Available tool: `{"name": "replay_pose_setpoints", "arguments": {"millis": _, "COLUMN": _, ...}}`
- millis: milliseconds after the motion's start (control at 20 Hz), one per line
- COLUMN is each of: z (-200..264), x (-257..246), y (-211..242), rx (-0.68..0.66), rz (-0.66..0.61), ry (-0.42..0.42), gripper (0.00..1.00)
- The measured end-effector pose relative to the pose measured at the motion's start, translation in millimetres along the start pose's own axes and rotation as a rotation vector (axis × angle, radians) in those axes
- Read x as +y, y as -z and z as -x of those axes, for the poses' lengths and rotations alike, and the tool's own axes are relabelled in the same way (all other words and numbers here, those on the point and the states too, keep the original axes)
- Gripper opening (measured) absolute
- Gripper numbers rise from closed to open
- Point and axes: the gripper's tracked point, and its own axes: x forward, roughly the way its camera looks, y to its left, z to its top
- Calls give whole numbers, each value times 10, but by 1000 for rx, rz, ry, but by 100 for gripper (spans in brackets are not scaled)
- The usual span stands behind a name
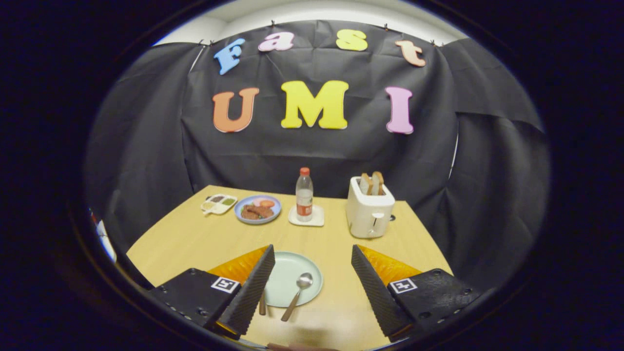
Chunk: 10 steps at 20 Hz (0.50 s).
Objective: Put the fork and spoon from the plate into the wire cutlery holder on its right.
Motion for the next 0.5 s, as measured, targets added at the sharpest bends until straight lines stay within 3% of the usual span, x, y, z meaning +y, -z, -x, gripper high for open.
{"name": "replay_pose_setpoints", "arguments": {"millis": 400, "z": -674, "x": 191, "y": 940, "rx": 243, "rz": 59, "ry": 9, "gripper": 96}}
{"name": "replay_pose_setpoints", "arguments": {"millis": 500, "z": -744, "x": 278, "y": 1079, "rx": 286, "rz": 31, "ry": 5, "gripper": 92}}
